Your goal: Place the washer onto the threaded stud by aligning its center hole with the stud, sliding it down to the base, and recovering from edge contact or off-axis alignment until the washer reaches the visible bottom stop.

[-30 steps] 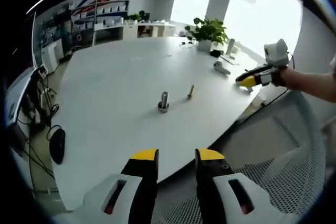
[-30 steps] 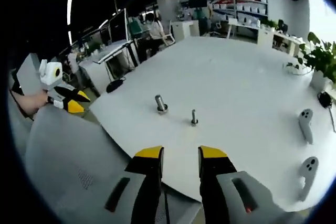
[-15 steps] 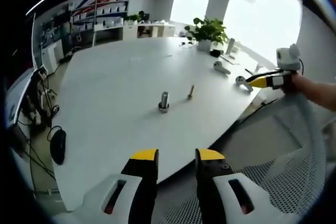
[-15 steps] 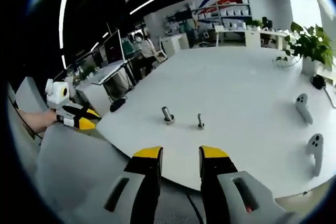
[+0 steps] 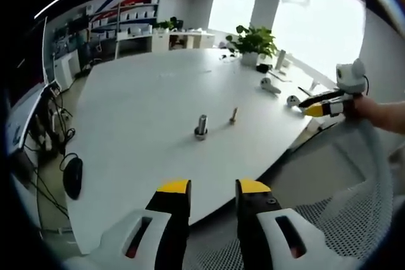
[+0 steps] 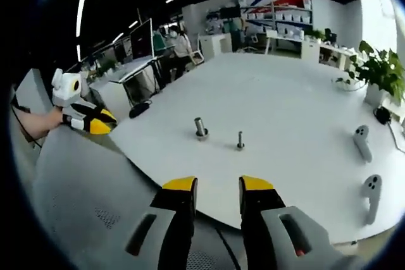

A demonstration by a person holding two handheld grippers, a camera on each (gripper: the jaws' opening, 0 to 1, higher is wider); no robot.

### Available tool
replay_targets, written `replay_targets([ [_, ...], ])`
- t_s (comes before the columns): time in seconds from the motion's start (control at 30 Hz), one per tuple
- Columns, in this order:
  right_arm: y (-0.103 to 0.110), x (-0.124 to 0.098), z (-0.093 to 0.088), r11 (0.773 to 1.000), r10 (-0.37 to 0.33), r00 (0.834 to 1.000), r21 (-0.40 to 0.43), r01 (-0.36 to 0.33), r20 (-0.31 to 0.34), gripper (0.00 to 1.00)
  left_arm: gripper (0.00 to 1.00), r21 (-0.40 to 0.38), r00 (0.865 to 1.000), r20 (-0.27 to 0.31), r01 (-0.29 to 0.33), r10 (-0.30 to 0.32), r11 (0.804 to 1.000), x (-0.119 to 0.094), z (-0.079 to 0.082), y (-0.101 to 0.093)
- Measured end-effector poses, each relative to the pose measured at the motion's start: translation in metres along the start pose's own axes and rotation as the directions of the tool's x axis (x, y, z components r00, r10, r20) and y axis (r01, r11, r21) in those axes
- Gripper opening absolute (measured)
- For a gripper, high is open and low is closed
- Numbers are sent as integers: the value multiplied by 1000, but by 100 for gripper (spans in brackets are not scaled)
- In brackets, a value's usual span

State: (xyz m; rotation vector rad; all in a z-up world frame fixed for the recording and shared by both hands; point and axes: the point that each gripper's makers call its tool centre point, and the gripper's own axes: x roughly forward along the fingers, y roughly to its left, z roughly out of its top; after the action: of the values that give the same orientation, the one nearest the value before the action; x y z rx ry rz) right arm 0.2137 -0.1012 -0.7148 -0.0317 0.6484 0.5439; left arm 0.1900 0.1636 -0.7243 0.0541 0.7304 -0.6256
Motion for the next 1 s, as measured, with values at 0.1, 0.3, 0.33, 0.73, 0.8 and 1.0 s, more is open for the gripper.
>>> replay_targets([
  [0.1,-1,1,-1,1000,-1,1000,19,1,1,30,26,-11,999,48,-5,6,1000,-4,8,2],
  [0.3,-8,-4,7,999,-22,997,51,18,68,28,25,-5,998,55,20,-20,1000,-1,10,-3],
  [0.33,-9,-2,3,998,-27,999,62,24,47,28,24,5,999,50,17,-17,1000,-1,10,-3],
  [0.73,-5,-1,-6,999,-14,1000,45,14,1,27,25,-29,995,97,-33,35,999,-5,16,5],
  [0.8,-8,-2,-7,998,-21,1000,56,20,6,27,24,-36,996,86,-32,35,999,-4,14,2],
  [1.0,0,1,-12,999,8,1000,46,-7,-27,26,23,-38,994,102,-41,45,998,-6,15,6],
])
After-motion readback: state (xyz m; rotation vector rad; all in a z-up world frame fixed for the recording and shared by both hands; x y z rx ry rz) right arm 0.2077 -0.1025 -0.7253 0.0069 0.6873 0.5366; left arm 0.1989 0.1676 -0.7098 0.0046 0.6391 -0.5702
